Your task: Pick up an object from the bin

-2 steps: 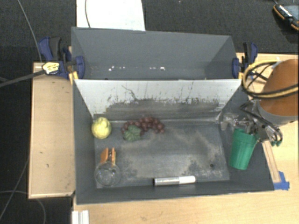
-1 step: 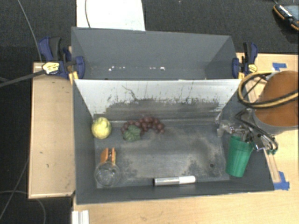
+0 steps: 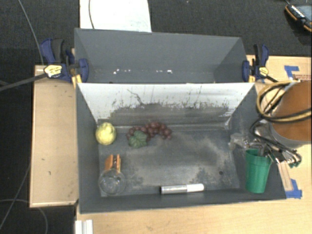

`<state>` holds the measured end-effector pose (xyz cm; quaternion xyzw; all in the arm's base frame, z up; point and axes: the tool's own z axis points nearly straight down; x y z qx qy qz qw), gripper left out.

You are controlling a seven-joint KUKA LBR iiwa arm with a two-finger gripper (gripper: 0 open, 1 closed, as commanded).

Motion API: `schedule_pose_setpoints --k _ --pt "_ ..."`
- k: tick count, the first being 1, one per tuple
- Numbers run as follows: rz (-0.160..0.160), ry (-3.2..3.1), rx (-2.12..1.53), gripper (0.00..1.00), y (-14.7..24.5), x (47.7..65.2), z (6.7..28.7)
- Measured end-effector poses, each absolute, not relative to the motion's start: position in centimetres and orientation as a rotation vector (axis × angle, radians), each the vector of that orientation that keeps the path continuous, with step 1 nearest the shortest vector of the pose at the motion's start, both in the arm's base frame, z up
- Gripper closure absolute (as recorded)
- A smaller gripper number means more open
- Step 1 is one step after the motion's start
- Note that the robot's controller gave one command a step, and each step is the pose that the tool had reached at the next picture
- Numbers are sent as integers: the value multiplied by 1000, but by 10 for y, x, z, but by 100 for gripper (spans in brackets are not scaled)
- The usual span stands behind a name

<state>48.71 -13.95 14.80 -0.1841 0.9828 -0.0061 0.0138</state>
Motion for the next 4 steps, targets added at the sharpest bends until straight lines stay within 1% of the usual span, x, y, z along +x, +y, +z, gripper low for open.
schedule_pose_setpoints --k 1,2,3,4 --pt "9 2989 -872 0 -141 508 73" --pt "-24 3058 -529 0 -149 486 156" --pt "11 2987 -880 0 -144 506 90" --pt "7 2997 -839 0 -144 504 99"
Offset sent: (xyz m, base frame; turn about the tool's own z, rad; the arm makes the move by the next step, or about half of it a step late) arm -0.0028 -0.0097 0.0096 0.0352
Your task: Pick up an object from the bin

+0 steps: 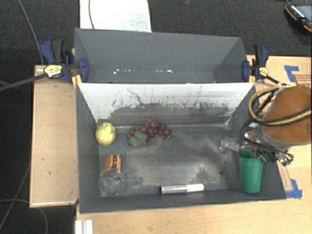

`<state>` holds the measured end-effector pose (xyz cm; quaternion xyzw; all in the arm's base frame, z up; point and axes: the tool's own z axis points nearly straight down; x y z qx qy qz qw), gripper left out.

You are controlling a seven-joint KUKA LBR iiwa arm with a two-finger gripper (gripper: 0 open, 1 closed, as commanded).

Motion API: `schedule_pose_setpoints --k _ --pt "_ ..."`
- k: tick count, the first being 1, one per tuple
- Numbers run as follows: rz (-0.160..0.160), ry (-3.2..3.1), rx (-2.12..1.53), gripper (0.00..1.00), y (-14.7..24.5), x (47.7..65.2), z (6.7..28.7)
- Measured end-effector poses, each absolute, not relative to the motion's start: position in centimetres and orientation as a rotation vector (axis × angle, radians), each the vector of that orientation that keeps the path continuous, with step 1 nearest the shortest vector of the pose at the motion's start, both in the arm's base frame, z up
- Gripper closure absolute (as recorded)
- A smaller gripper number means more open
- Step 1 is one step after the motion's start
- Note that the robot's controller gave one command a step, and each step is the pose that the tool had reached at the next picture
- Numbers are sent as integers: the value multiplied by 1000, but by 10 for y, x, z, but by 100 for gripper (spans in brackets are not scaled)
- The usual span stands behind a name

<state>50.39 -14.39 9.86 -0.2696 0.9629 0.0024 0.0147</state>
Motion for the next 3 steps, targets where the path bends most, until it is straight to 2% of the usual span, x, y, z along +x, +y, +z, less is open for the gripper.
schedule_pose_setpoints --k 1,2,3 --pt "21 3003 -805 0 -144 544 72" --pt "6 3045 -615 0 -151 514 128" --pt "7 3035 -671 0 -150 515 124"
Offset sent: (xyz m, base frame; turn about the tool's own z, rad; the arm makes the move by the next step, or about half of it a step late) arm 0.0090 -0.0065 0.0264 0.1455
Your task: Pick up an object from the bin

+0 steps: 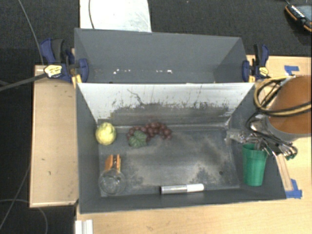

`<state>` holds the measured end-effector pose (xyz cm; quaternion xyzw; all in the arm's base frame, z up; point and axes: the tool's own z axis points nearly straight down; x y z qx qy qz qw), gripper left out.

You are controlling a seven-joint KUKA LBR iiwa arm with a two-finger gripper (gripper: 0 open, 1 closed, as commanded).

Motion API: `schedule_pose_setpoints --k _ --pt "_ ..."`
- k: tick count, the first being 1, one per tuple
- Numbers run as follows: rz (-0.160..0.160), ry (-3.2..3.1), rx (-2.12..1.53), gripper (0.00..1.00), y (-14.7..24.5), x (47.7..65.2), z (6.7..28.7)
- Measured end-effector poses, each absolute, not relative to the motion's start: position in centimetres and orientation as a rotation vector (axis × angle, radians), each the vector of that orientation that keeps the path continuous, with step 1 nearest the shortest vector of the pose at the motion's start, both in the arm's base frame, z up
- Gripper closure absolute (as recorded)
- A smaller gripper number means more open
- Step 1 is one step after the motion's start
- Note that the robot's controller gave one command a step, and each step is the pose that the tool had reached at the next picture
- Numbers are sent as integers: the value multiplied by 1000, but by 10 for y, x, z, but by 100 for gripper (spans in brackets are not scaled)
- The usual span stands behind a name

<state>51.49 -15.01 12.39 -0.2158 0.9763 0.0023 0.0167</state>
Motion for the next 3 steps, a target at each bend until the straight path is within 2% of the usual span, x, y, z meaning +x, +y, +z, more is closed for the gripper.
schedule_pose_setpoints --k 1,2,3 --pt "4 2970 -913 100 -146 520 105" --pt "4 2970 -912 100 -146 520 105" --pt "3 2969 -908 100 -149 503 134"
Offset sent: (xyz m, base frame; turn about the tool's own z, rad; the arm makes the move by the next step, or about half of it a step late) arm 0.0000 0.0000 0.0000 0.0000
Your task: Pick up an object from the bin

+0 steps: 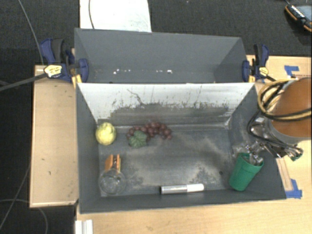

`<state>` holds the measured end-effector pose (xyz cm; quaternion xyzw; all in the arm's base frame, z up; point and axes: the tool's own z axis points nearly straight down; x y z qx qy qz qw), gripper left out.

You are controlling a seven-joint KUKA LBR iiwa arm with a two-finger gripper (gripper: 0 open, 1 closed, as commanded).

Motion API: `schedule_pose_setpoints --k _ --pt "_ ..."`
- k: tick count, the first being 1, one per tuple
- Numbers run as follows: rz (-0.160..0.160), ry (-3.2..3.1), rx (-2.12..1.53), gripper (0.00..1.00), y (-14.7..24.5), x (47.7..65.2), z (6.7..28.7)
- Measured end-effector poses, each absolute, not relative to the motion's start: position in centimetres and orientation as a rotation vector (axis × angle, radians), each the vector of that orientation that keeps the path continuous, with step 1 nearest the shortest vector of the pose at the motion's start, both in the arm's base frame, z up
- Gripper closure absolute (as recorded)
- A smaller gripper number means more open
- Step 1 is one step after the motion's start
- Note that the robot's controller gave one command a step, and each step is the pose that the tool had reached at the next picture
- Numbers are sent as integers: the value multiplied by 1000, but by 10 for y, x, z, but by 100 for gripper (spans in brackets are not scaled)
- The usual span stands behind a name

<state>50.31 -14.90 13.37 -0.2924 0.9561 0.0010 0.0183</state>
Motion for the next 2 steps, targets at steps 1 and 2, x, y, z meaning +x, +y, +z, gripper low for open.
schedule_pose_setpoints --k 1,2 --pt "4 2953 -956 100 -152 510 135" --pt "6 2983 -854 100 -142 501 149"
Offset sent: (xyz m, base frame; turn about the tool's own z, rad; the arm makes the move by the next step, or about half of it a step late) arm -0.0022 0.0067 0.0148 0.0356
